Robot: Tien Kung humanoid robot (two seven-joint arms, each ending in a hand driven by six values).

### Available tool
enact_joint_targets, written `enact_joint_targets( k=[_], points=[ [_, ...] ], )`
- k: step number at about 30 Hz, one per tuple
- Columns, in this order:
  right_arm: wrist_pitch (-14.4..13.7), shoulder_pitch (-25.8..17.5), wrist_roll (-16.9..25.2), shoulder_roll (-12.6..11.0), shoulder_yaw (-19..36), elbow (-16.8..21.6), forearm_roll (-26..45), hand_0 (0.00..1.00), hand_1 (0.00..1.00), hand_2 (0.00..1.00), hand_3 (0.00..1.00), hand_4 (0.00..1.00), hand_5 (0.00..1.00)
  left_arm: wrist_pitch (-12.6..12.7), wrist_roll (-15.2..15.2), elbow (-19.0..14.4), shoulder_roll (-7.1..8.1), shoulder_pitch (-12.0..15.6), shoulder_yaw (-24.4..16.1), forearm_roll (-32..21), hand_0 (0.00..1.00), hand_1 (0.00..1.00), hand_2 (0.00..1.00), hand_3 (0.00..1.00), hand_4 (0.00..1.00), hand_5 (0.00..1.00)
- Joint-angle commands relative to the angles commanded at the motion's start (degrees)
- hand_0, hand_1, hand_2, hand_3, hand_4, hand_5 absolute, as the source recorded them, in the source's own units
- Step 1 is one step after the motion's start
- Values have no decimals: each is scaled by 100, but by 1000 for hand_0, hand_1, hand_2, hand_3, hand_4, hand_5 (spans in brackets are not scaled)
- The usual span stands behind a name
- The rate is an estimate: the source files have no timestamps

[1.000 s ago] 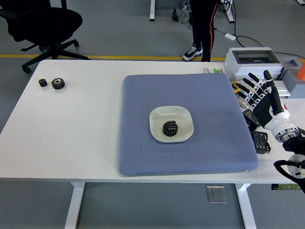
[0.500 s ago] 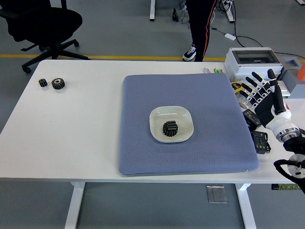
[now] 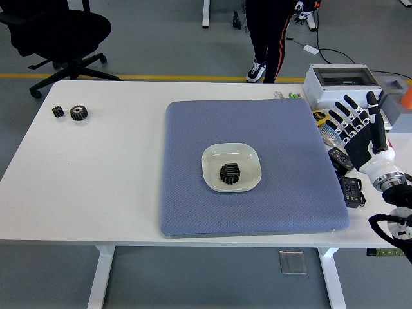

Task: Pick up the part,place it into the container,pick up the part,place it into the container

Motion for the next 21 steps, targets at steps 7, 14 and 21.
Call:
enact_joint_targets(
  k=[7, 14, 21],
  points=[
    [-33, -25, 34, 44, -23, -18, 57, 846, 825, 853, 876, 998, 836, 0, 13, 0, 9, -16, 11, -20, 639, 602, 708, 576, 692, 596],
    [-38, -158, 51, 178, 67, 6, 179, 844, 822, 853, 869, 998, 834, 3, 39, 0, 9, -23, -10, 0, 637, 601, 710, 576, 694, 599],
    [-33, -203, 67, 231, 131, 6, 293, 834, 812, 845, 862, 998, 834, -1, 41, 0, 4, -39, 3, -19, 638, 606, 710, 576, 693, 597]
  ],
)
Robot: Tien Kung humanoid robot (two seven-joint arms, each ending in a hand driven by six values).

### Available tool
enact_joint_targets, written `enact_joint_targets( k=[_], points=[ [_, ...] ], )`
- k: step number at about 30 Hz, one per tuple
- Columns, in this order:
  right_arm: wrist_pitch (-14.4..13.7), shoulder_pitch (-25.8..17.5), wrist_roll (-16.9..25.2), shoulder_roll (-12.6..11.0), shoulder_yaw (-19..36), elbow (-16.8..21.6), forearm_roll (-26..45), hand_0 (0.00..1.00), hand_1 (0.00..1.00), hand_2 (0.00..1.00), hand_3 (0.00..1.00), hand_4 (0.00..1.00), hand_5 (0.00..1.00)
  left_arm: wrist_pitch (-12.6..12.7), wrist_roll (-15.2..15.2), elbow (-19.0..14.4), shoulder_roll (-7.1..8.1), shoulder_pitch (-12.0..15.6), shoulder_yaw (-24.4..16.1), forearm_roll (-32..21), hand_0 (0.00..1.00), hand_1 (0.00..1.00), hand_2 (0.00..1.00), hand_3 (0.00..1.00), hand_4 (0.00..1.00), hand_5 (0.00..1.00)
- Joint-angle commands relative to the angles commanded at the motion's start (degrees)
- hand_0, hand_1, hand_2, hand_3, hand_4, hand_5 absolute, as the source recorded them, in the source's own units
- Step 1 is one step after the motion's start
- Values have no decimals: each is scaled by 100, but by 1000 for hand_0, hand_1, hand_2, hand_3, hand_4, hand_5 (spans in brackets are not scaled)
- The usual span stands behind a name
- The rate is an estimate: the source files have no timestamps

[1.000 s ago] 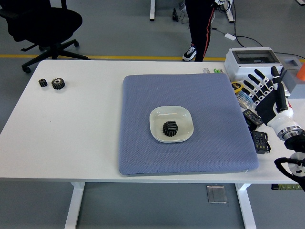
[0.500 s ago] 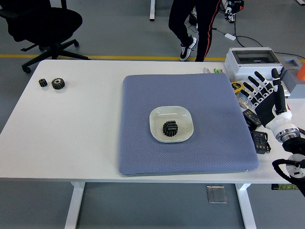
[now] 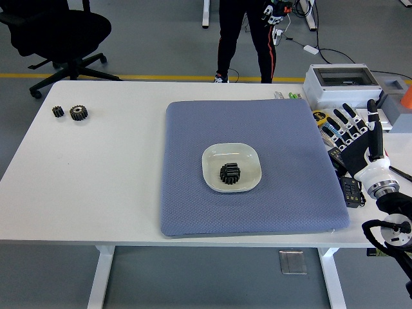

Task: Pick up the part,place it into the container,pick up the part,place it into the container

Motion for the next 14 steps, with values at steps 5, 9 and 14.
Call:
enact_joint_targets(
  k=[5, 9, 14],
  points=[
    [-61, -91, -16, 25, 65, 56, 180, 834, 812, 845, 862, 998, 834, 12, -4, 0, -24, 14, -75, 114, 638, 606, 710, 576, 693, 597],
    [-117, 75, -29, -94, 104, 67, 19, 829, 810, 841, 859, 998, 837, -27, 9, 0, -38, -120, 38, 178, 640, 621, 708, 577, 692, 597],
    [-111, 97, -61, -178, 141, 99, -133, 826, 810, 841, 859, 998, 838, 26, -50, 0, -74, -98, -143, 199, 642, 629, 707, 577, 692, 596]
  ],
)
